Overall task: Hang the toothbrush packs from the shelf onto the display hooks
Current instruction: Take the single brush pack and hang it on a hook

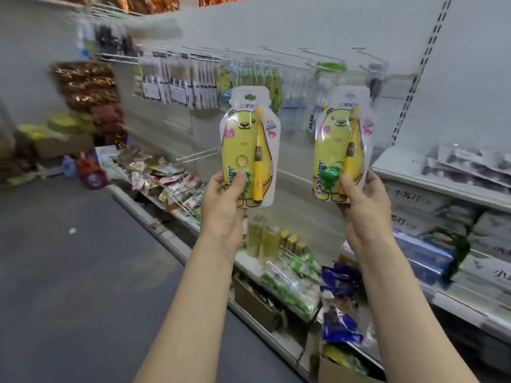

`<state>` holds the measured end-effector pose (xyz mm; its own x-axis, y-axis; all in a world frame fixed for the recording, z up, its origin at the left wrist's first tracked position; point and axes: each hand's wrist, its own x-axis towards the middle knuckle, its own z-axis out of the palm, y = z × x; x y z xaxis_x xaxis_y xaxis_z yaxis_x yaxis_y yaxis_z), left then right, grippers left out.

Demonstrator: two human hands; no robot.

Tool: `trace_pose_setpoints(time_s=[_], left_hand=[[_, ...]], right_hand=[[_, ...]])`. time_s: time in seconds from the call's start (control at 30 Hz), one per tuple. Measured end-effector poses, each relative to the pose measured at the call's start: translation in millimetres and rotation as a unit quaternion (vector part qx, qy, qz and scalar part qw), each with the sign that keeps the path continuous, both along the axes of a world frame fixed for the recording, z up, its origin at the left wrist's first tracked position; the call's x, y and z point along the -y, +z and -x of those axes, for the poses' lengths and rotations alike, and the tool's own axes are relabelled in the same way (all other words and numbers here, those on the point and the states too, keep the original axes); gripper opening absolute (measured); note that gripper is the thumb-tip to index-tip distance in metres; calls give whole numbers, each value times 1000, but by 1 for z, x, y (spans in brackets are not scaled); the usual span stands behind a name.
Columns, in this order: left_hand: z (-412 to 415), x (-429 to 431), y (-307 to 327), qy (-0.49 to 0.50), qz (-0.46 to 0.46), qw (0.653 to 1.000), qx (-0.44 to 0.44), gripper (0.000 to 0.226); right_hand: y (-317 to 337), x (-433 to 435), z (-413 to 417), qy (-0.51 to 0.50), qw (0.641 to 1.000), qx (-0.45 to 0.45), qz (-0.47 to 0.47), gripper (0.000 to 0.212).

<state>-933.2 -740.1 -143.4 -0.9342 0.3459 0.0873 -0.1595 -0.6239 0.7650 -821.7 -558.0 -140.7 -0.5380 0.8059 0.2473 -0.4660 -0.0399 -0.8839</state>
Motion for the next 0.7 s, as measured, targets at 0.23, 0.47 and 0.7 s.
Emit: trace_pose_setpoints(time_s=[0.23, 0.47, 0.7], left_hand=[[131, 93, 8, 42, 6, 999, 6, 29], [250, 150, 0, 72, 24, 997, 22, 37], [371, 147, -15, 61, 19, 997, 44, 33]], right_hand=[[9, 84, 153, 55, 998, -4, 36, 22], [0, 129, 273, 43, 999, -9, 30, 33], [-7, 124, 396, 20, 1000, -15, 17, 26]])
